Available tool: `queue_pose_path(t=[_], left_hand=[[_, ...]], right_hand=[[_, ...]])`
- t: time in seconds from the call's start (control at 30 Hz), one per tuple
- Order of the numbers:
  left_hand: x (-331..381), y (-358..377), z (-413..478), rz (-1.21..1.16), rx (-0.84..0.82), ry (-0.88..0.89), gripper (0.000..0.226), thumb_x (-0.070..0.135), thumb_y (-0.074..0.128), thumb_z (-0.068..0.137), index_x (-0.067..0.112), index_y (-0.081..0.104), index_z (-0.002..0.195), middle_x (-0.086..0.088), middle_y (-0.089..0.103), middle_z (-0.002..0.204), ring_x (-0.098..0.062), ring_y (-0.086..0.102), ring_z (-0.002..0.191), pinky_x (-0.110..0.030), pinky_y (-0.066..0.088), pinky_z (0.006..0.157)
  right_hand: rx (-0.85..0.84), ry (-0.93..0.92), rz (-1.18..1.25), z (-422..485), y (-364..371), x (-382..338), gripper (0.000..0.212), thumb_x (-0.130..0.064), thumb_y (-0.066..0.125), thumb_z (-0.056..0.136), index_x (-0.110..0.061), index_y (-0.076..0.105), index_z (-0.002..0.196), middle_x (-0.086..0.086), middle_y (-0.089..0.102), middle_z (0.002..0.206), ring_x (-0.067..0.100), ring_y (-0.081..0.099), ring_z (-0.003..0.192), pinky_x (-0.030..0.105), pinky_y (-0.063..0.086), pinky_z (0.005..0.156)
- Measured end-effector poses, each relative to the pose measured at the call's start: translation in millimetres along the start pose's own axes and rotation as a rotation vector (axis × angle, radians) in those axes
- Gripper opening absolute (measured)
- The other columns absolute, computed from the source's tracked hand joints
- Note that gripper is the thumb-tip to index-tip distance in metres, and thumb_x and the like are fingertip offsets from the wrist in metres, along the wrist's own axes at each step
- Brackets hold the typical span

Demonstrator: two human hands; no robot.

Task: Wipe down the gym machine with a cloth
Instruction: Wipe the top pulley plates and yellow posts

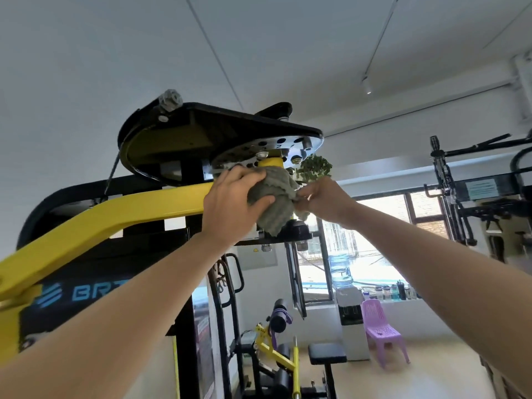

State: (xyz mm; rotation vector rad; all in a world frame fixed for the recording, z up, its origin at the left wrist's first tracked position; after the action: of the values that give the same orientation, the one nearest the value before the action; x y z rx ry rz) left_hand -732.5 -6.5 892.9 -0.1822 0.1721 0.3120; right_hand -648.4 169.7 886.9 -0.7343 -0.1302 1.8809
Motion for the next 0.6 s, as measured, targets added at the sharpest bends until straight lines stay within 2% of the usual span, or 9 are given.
queue_pose_path(t=[0.1, 0.17, 0.23, 0.33, 0.37, 0.43, 0.6], left_hand=[[8.2, 2.9, 1.5, 0.018, 0.011, -0.110, 0.051, 0.044, 0.081, 0.080, 0.024, 0.067, 0.125, 0.004, 0.065, 0.120, -0.019, 0.059, 0.111, -0.027, 0.043, 0.082], [14.3, 2.5, 3.9, 0.063, 0.017, -0.166, 0.052, 0.046, 0.082, 0.077, 0.024, 0.067, 0.122, 0.003, 0.066, 0.120, -0.020, 0.060, 0.111, -0.030, 0.047, 0.083], [21.8, 0.9, 6.5, 0.106, 0.010, -0.185, 0.053, 0.044, 0.085, 0.074, 0.022, 0.068, 0.118, 0.001, 0.067, 0.118, -0.022, 0.062, 0.109, -0.034, 0.052, 0.085], [31.8, -1.0, 11.7, 0.171, -0.001, -0.201, 0.050, 0.041, 0.089, 0.070, 0.019, 0.070, 0.111, 0.002, 0.068, 0.109, -0.018, 0.064, 0.098, -0.033, 0.052, 0.082], [34.1, -0.9, 13.3, 0.193, -0.012, -0.208, 0.050, 0.042, 0.089, 0.070, 0.019, 0.070, 0.110, 0.003, 0.068, 0.106, -0.016, 0.064, 0.096, -0.032, 0.052, 0.082], [38.4, -1.3, 15.3, 0.234, -0.034, -0.227, 0.049, 0.043, 0.089, 0.069, 0.020, 0.070, 0.108, 0.004, 0.070, 0.105, -0.014, 0.064, 0.097, -0.030, 0.051, 0.082], [48.1, -2.4, 16.4, 0.285, -0.066, -0.234, 0.044, 0.041, 0.088, 0.072, 0.018, 0.070, 0.105, 0.005, 0.071, 0.104, -0.008, 0.062, 0.094, -0.021, 0.044, 0.078]], right_hand=[[-0.149, 0.061, 0.227, 7.7, 10.5, 13.9, 0.025, 0.007, 0.071, 0.084, -0.013, 0.073, 0.069, -0.003, 0.064, 0.057, 0.004, 0.055, 0.053, 0.012, 0.044, 0.054], [-0.290, 0.101, 0.426, 13.5, 21.0, 21.0, 0.015, 0.011, 0.063, 0.083, 0.000, 0.071, 0.076, 0.009, 0.067, 0.074, 0.016, 0.062, 0.072, 0.021, 0.051, 0.068], [-0.404, 0.141, 0.688, 15.7, 25.7, 20.6, 0.015, 0.013, 0.055, 0.084, 0.003, 0.067, 0.082, 0.010, 0.070, 0.087, 0.022, 0.068, 0.087, 0.028, 0.057, 0.080], [-0.499, 0.139, 0.860, 16.4, 26.7, 21.7, 0.022, -0.007, 0.058, 0.093, 0.002, 0.066, 0.111, 0.013, 0.075, 0.109, 0.026, 0.071, 0.106, 0.037, 0.055, 0.097], [-0.501, 0.151, 0.867, 17.5, 28.4, 25.9, 0.028, -0.015, 0.061, 0.096, 0.001, 0.065, 0.118, 0.014, 0.074, 0.112, 0.027, 0.071, 0.108, 0.038, 0.055, 0.098], [-0.462, 0.130, 0.845, 20.0, 31.8, 30.2, 0.028, -0.021, 0.063, 0.098, -0.003, 0.066, 0.118, 0.014, 0.075, 0.110, 0.026, 0.072, 0.105, 0.037, 0.056, 0.097], [-0.380, 0.078, 0.883, 21.2, 39.0, 32.9, 0.026, -0.017, 0.065, 0.097, -0.002, 0.069, 0.117, 0.017, 0.075, 0.107, 0.029, 0.073, 0.100, 0.039, 0.058, 0.093]])
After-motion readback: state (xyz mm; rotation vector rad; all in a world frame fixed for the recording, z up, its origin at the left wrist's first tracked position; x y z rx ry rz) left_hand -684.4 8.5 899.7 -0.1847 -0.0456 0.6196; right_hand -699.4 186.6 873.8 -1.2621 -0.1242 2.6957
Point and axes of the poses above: each hand's wrist, its own z-axis towards the middle knuckle, its own y-axis out of the palm, x = y × z, the point moved 7 cm from there along z, towards the middle knuckle
